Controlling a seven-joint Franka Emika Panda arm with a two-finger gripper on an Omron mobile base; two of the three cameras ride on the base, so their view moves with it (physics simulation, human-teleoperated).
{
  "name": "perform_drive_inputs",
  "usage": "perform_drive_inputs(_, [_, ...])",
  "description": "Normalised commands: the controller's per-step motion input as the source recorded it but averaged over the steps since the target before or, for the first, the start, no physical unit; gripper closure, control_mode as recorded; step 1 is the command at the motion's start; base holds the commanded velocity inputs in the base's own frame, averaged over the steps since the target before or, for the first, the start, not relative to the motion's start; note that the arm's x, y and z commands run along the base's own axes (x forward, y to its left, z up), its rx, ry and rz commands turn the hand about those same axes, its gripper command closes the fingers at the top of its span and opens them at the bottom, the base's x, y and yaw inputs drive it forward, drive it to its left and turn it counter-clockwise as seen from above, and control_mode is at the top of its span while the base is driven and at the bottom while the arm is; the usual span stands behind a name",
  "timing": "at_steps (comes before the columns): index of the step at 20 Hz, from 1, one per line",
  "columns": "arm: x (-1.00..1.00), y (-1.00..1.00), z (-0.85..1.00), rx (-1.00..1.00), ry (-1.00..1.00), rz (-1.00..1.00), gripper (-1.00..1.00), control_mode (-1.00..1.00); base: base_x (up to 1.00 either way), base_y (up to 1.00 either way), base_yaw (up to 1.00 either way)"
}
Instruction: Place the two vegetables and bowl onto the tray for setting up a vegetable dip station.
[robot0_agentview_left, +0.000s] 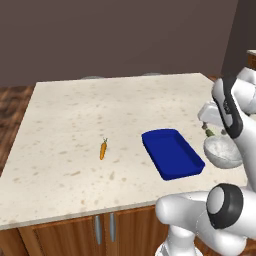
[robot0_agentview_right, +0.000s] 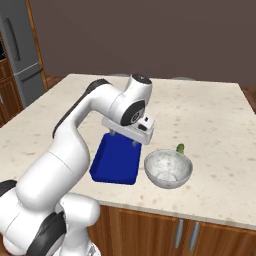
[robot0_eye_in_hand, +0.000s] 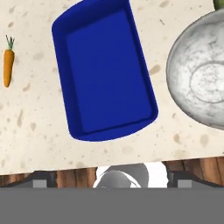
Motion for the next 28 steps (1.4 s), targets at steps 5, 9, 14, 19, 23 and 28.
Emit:
perform_drive_inputs(5, [-0.01, -0.16, -0.29, -0.08, 0.0, -0.16, -1.0, -1.0, 0.0, 0.0, 0.0])
perform_drive_inputs(9, [0.0, -0.15, -0.26, -0.11, 0.0, -0.16, -1.0, -1.0, 0.0, 0.0, 0.0])
perform_drive_inputs(14, [0.0, -0.17, -0.18, -0.06, 0.0, -0.12, -1.0, -1.0, 0.0, 0.0, 0.0])
perform_drive_inputs(19, [0.01, -0.17, -0.16, -0.01, 0.0, -0.06, -1.0, -1.0, 0.0, 0.0, 0.0])
perform_drive_inputs(23, [0.08, -0.16, -0.13, 0.0, 0.03, 0.0, -1.0, -1.0, 0.0, 0.0, 0.0])
perform_drive_inputs(28, [0.09, -0.11, -0.12, -0.01, 0.02, 0.0, -1.0, -1.0, 0.0, 0.0, 0.0])
